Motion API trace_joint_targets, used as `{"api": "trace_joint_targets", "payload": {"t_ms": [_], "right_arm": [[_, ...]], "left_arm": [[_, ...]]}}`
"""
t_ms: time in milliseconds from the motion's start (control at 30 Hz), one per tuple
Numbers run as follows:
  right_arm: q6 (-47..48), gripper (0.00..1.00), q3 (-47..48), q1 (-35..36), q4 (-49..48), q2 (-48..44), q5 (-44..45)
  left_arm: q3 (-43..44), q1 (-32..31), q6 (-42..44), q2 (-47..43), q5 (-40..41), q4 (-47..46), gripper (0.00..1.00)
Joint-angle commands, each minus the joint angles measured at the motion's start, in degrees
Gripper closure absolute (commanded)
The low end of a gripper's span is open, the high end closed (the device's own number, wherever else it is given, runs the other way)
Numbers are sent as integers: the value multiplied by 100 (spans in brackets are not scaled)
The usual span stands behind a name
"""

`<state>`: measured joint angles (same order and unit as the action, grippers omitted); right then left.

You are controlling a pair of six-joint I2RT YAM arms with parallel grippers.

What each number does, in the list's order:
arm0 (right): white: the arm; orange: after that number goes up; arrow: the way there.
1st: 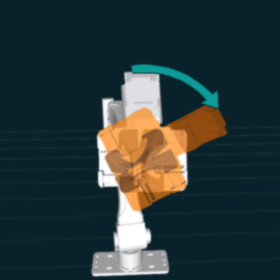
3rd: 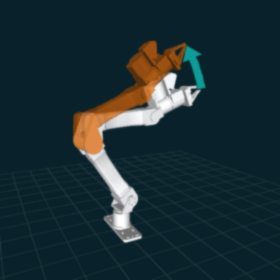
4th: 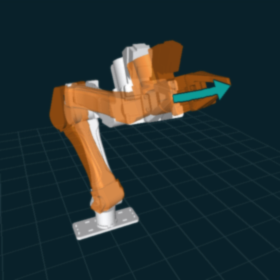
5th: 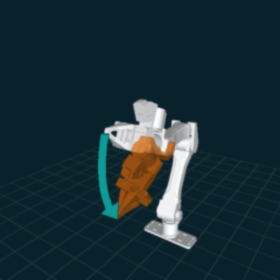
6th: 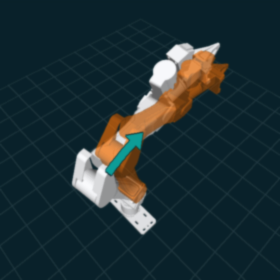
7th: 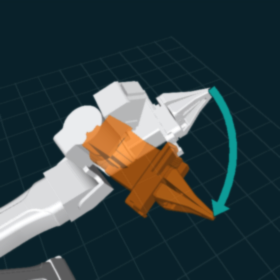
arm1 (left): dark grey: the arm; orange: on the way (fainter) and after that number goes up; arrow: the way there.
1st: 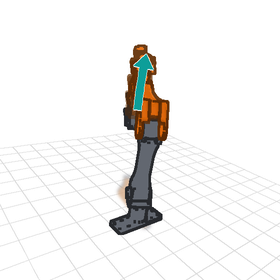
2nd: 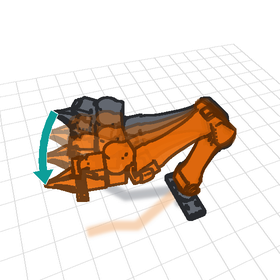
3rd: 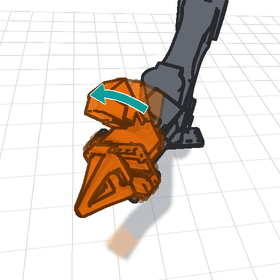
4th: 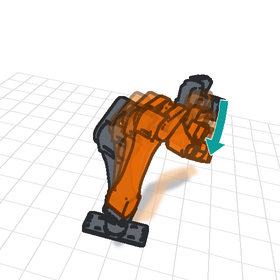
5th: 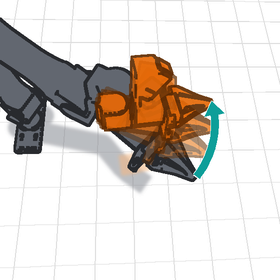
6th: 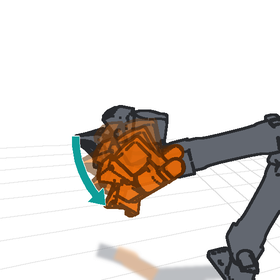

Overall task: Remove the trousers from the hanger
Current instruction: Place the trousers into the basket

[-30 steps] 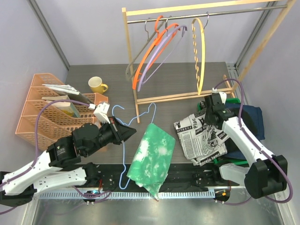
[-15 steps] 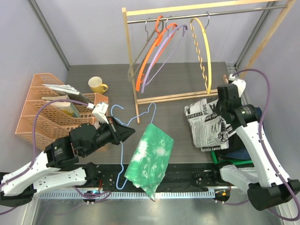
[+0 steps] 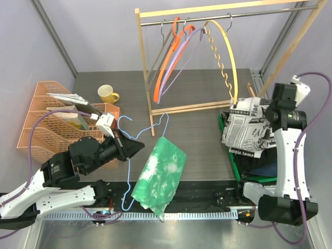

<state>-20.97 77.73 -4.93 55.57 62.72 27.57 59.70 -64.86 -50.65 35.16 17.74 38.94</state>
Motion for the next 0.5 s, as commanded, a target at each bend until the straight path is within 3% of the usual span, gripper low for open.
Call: {"api": "trace_joint_targets", "payload": {"t_ms": [0,100,233,267,333,367,467], "right_arm": [[410,99,-975,-1570,-828,-129,-692],[261,99,-1714,-1861,-1118,178,-831],[-152,96,-1929,-2065,-1110,259,-605],[-135,79,-1911,-2082,-1058,232,-534],[-83,62,-1780,-2082,-917,179,-446],[-22,49,-1640,-2082,-795,162,-481],[40,31,-1227,-2082,-400,30,-516]], "left_arm": [[489,9,82,-167,37,-361,100],[534,9,108,-167,-42,-299,100],[674,9,178,-88,-183,-176,100],[692,9,187,-79,-200,-133,100],[701,9,249,-88,-192,-115,100],[701,9,249,-97,-174,-123,100],[727,9,249,-44,-148,-141,100]]}}
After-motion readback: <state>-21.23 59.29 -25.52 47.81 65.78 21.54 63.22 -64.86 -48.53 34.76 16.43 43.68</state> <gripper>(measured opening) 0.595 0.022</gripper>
